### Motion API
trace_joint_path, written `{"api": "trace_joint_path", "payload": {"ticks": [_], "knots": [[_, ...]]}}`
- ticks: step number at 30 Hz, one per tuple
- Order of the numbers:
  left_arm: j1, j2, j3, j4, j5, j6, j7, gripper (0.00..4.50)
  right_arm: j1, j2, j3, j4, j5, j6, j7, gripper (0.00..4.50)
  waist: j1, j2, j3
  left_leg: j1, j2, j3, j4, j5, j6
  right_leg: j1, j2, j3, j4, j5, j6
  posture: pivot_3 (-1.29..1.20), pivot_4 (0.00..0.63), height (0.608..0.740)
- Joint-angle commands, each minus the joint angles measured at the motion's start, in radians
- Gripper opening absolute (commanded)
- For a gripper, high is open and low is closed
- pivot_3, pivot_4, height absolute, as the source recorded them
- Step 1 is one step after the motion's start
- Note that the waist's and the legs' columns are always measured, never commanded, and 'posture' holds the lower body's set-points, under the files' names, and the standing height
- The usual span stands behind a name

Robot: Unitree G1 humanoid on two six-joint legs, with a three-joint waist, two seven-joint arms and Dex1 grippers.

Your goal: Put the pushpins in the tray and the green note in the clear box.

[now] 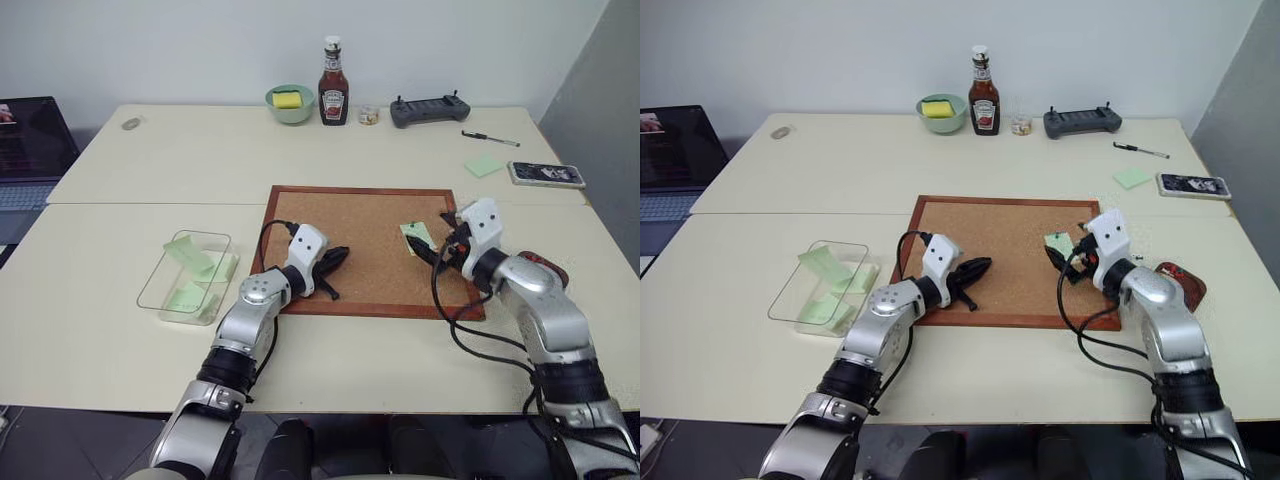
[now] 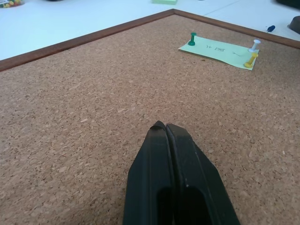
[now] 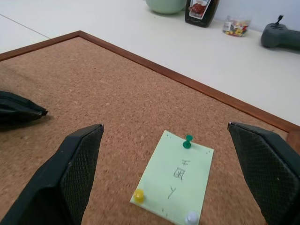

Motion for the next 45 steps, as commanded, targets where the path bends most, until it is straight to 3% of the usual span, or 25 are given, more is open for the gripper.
{"api": "trace_joint_path", "payload": {"ticks": [1, 8, 11, 32, 45], "knots": [[0.013, -0.009, -0.015, 0.036, 0.021, 0.024, -0.003, 0.04, -0.092, 0.024, 0.013, 0.131, -0.026, -0.023, 0.002, 4.5, 0.0, 0.0, 0.0, 0.0, 0.0, 0.0, 0.0, 0.0, 0.0, 0.0, 0.0, 0.0, 0.0, 0.0, 0.0, 0.0, 0.15, 0.74], [0.021, -0.01, -0.013, 0.021, 0.025, 0.033, -0.004, 0.04, -0.204, 0.055, 0.022, 0.351, -0.075, -0.102, -0.004, 4.5, 0.0, 0.001, 0.0, 0.0, 0.0, 0.0, 0.0, 0.0, 0.0, 0.0, 0.0, 0.0, 0.0, 0.0, 0.0, 0.0, 0.15, 0.74], [0.021, -0.01, -0.013, 0.015, 0.026, 0.036, -0.006, 0.0, -0.24, 0.067, 0.018, 0.43, -0.093, -0.125, -0.016, 4.08, -0.001, 0.001, -0.001, 0.0, 0.0, 0.0, 0.0, 0.0, 0.0, 0.0, 0.0, 0.0, 0.001, 0.0, 0.0, 0.0, 0.15, 0.74], [0.022, -0.013, -0.016, 0.002, 0.032, 0.049, -0.01, 0.0, -0.26, 0.06, 0.011, 0.485, -0.138, -0.184, -0.02, 0.05, -0.002, 0.001, -0.001, 0.0, 0.0, 0.0, 0.0, 0.0, 0.0, 0.0, 0.0, 0.0, 0.001, 0.0, 0.0, 0.0, 0.15, 0.74], [0.019, -0.013, -0.014, 0.009, 0.039, 0.053, 0.001, 0.0, -0.248, 0.073, -0.009, 0.375, -0.098, -0.138, 0.005, 0.05, -0.002, 0.001, -0.001, -0.001, 0.0, 0.0, 0.0, 0.0, 0.0, -0.001, 0.0, 0.0, 0.001, 0.0, 0.0, 0.0, 0.15, 0.74]]}}
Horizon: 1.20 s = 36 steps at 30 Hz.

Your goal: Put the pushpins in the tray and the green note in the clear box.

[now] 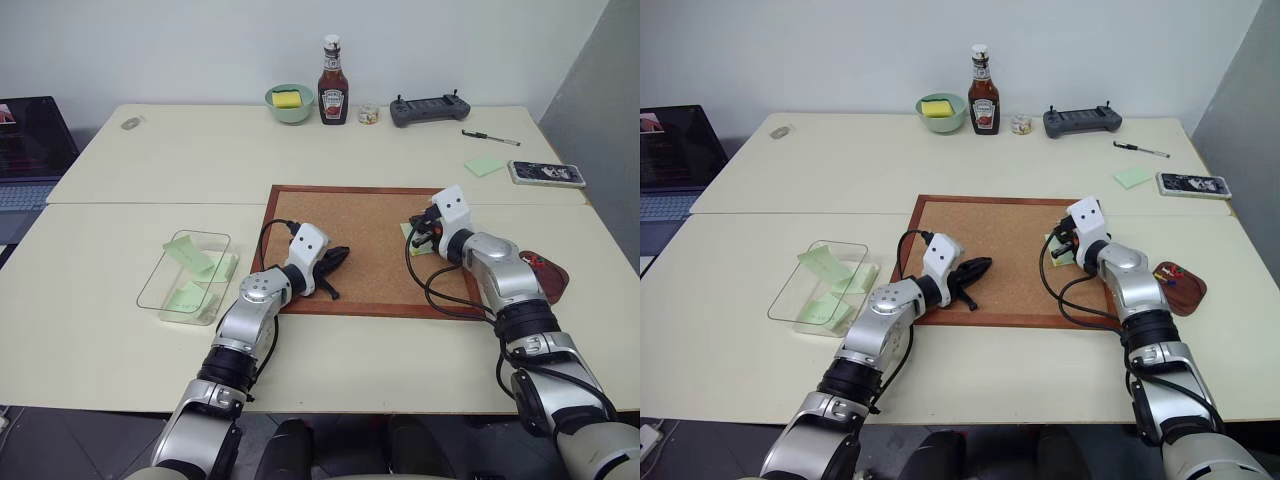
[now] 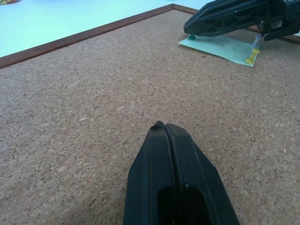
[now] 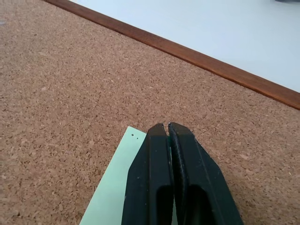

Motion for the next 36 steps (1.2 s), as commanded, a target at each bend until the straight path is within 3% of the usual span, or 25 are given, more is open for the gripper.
{"api": "trace_joint_path", "payload": {"ticks": [1, 11, 18, 26, 36], "knots": [[0.019, -0.009, -0.019, 0.025, 0.023, 0.028, 0.008, 0.0, -0.01, -0.003, -0.032, -0.106, 0.035, 0.002, 0.014, 0.05, 0.0, 0.0, 0.0, 0.0, 0.0, 0.0, 0.0, 0.0, 0.0, 0.0, 0.0, 0.0, 0.0, 0.0, 0.0, 0.0, 0.15, 0.74], [0.018, -0.011, -0.024, 0.032, 0.027, 0.029, 0.01, 0.0, 0.021, -0.011, -0.049, -0.19, 0.055, 0.054, 0.015, 0.05, 0.0, 0.0, 0.0, 0.0, 0.0, 0.0, 0.0, 0.0, 0.0, 0.0, 0.0, 0.0, 0.0, 0.0, 0.0, 0.0, 0.15, 0.74], [0.027, -0.01, -0.025, 0.021, 0.027, 0.033, 0.009, 0.0, 0.066, -0.061, -0.114, -0.354, 0.086, 0.125, -0.016, 0.05, 0.002, 0.0, 0.0, 0.0, 0.0, 0.0, 0.0, 0.0, 0.0, 0.0, 0.0, 0.0, 0.0, 0.0, 0.0, 0.0, 0.15, 0.74], [0.028, -0.001, -0.023, 0.038, 0.028, 0.022, -0.001, 0.0, 0.277, -0.264, -0.247, -0.615, 0.094, 0.216, 0.007, 0.05, 0.005, 0.001, 0.0, -0.002, -0.001, -0.001, -0.001, 0.0, 0.0, 0.0, 0.0, -0.001, -0.002, 0.0, 0.0, 0.0, 0.15, 0.74], [0.008, -0.002, -0.03, 0.071, 0.03, 0.007, -0.027, 0.0, 0.571, -0.481, -0.314, -0.728, 0.017, 0.287, 0.027, 0.05, 0.002, 0.006, -0.004, 0.0, 0.0, 0.001, -0.001, 0.0, 0.0, 0.002, 0.0, 0.001, -0.002, 0.0, 0.001, 0.0, 0.15, 0.74]]}}
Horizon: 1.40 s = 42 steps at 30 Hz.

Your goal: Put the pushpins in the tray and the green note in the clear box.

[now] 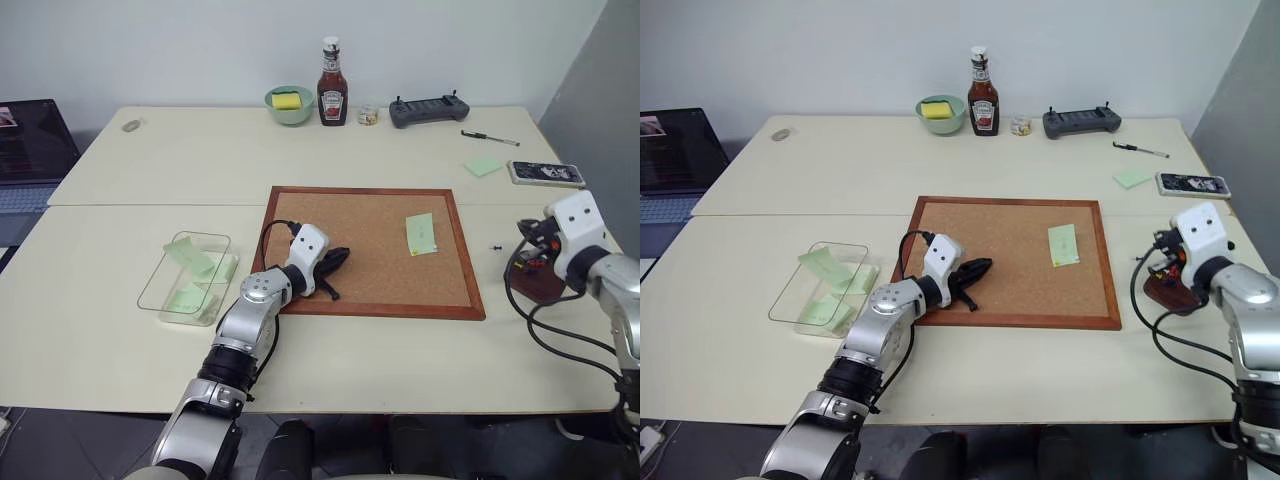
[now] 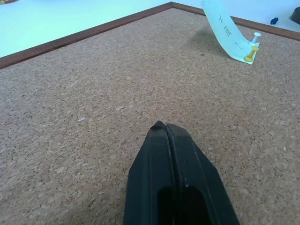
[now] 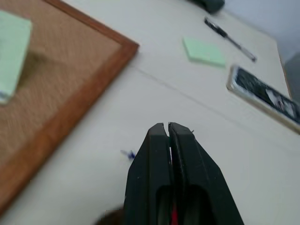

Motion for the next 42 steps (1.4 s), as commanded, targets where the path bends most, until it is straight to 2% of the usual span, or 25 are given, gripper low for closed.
{"api": "trace_joint_path", "payload": {"ticks": [1, 11, 16, 17, 23, 27, 31, 34, 39, 42], "knots": [[0.016, -0.006, -0.026, 0.049, 0.023, 0.012, -0.014, 0.0, 0.074, -0.069, -0.041, -0.069, -0.032, 0.025, 0.017, 0.05, 0.0, 0.001, 0.0, 0.0, 0.0, 0.0, 0.0, 0.0, 0.0, 0.0, 0.0, 0.0, 0.0, 0.0, 0.0, 0.0, 0.15, 0.74], [0.016, -0.008, -0.024, 0.053, 0.03, 0.011, -0.025, 0.0, 0.161, -0.114, -0.049, -0.076, -0.034, 0.071, 0.039, 0.05, 0.0, 0.0, 0.0, 0.0, 0.0, 0.0, 0.0, 0.0, 0.0, 0.001, 0.0, 0.0, -0.002, 0.0, 0.0, 0.0, 0.15, 0.74], [0.017, -0.01, -0.024, 0.052, 0.031, 0.01, -0.025, 0.0, 0.161, -0.107, -0.052, -0.077, -0.03, 0.078, 0.033, 1.0, 0.001, 0.0, 0.0, 0.0, 0.0, 0.0, 0.0, 0.0, 0.0, 0.001, 0.0, 0.0, -0.002, 0.0, 0.0, 0.0, 0.15, 0.74], [0.017, -0.01, -0.024, 0.052, 0.031, 0.01, -0.025, 0.0, 0.161, -0.107, -0.054, -0.077, -0.03, 0.079, 0.033, 1.32, 0.001, 0.0, 0.0, 0.0, 0.0, 0.0, 0.0, 0.0, 0.0, 0.001, 0.0, 0.0, -0.002, 0.0, 0.0, 0.0, 0.15, 0.74], [0.018, -0.009, -0.024, 0.051, 0.033, 0.01, -0.025, 0.0, 0.152, -0.111, -0.097, -0.094, -0.002, 0.104, 0.04, 2.56, 0.001, 0.0, 0.0, 0.0, 0.0, 0.0, 0.0, 0.0, 0.0, 0.001, 0.0, 0.0, -0.002, 0.0, 0.0, 0.0, 0.15, 0.74], [0.019, -0.005, -0.022, 0.052, 0.033, 0.01, -0.027, 0.0, 0.119, -0.117, -0.143, -0.142, 0.078, 0.142, 0.098, 3.39, 0.001, 0.0, 0.0, 0.0, 0.0, 0.0, 0.0, 0.0, 0.0, 0.001, 0.0, 0.0, -0.002, 0.0, 0.0, 0.0, 0.15, 0.74], [0.02, -0.003, -0.022, 0.051, 0.033, 0.011, -0.028, 0.0, 0.074, -0.084, -0.119, -0.255, 0.219, 0.224, 0.171, 3.39, 0.0, 0.0, 0.0, 0.0, 0.0, 0.0, 0.0, 0.0, 0.0, 0.001, 0.0, -0.001, -0.002, 0.0, 0.0, 0.0, 0.15, 0.74], [0.019, -0.001, -0.018, 0.05, 0.032, 0.014, -0.025, 0.0, 0.012, 0.014, -0.015, -0.298, 0.267, 0.227, 0.149, 3.39, 0.0, -0.001, -0.001, 0.0, 0.001, -0.001, 0.0, 0.0, 0.0, 0.002, 0.0, -0.001, -0.003, 0.0, 0.0, 0.0, 0.15, 0.74], [0.017, -0.003, -0.018, 0.048, 0.034, 0.018, -0.02, 0.0, -0.095, 0.157, 0.136, -0.169, 0.178, 0.138, 0.059, 3.39, -0.001, -0.001, -0.001, 0.0, 0.001, -0.001, 0.0, 0.0, 0.0, 0.002, 0.0, -0.001, -0.003, 0.0, 0.001, 0.0, 0.15, 0.74], [0.02, -0.004, -0.019, 0.045, 0.035, 0.018, -0.017, 0.0, -0.139, 0.215, 0.177, -0.072, 0.14, 0.076, 0.024, 3.39, 0.001, -0.002, -0.001, -0.001, 0.0, -0.001, 0.0, 0.0, 0.0, 0.001, 0.0, -0.001, -0.003, 0.0, 0.0, 0.0, 0.15, 0.74]]}}
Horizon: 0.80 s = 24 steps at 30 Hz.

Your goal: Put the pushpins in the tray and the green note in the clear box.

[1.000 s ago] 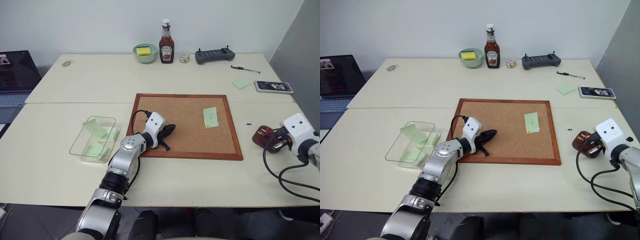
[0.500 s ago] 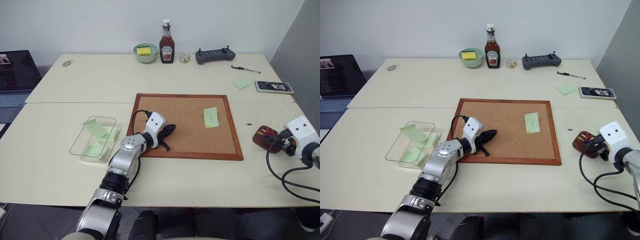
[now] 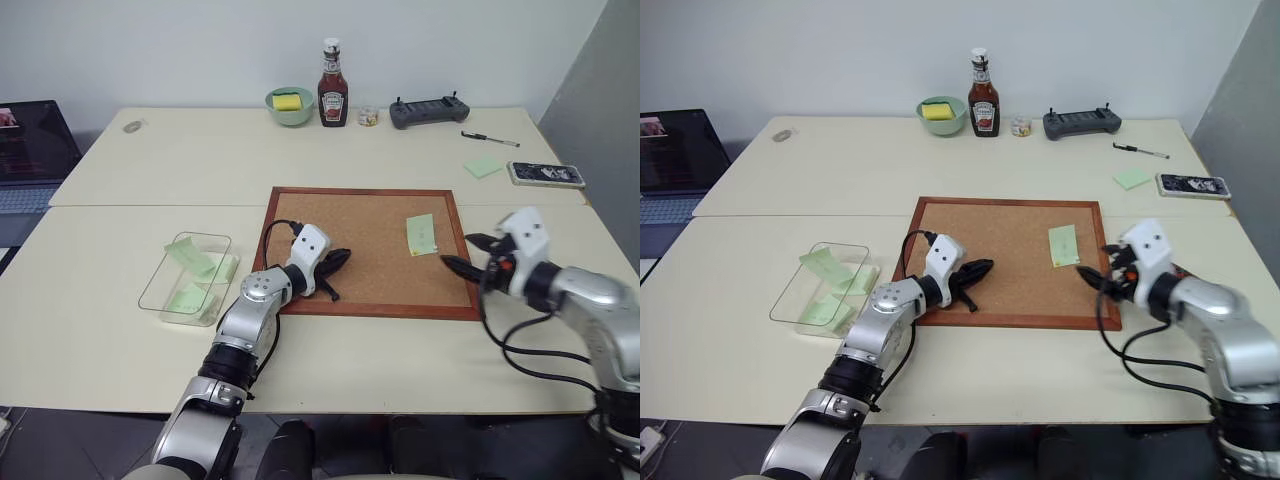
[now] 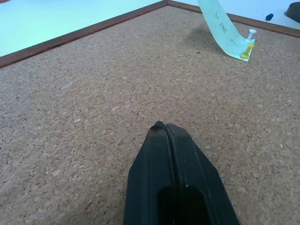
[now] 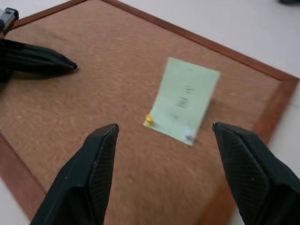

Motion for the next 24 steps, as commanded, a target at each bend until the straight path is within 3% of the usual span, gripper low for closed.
{"api": "trace_joint_path", "payload": {"ticks": [1, 9, 10, 24], "knots": [[0.029, -0.001, -0.019, 0.036, 0.022, 0.022, 0.003, 0.0, -0.056, 0.046, 0.029, 0.1, -0.059, -0.101, -0.05, 3.39, 0.001, 0.0, 0.0, 0.0, 0.0, 0.0, 0.0, 0.0, 0.0, 0.0, 0.0, 0.0, 0.0, 0.0, 0.0, 0.0, 0.15, 0.74], [0.036, 0.002, -0.018, 0.024, 0.022, 0.027, 0.008, 0.0, -0.091, 0.069, 0.073, 0.244, -0.123, -0.22, -0.047, 3.39, -0.001, 0.0, 0.0, 0.0, 0.0, 0.0, 0.0, 0.0, 0.0, -0.001, 0.0, 0.0, 0.0, 0.0, 0.0, 0.0, 0.15, 0.74], [0.036, 0.002, -0.018, 0.024, 0.022, 0.027, 0.008, 0.0, -0.092, 0.07, 0.078, 0.254, -0.13, -0.228, -0.046, 3.02, -0.001, 0.0, 0.0, 0.0, 0.0, 0.0, 0.0, 0.0, 0.0, -0.001, 0.0, 0.0, 0.0, 0.0, 0.0, 0.0, 0.15, 0.74], [0.035, 0.004, -0.019, 0.025, 0.023, 0.026, 0.007, 0.0, -0.11, 0.082, 0.085, 0.322, -0.164, -0.262, -0.048, 0.16, -0.002, 0.0, 0.0, 0.0, 0.0, 0.0, 0.0, 0.0, 0.0, -0.001, 0.0, 0.0, 0.001, 0.0, 0.0, 0.0, 0.15, 0.74]]}}
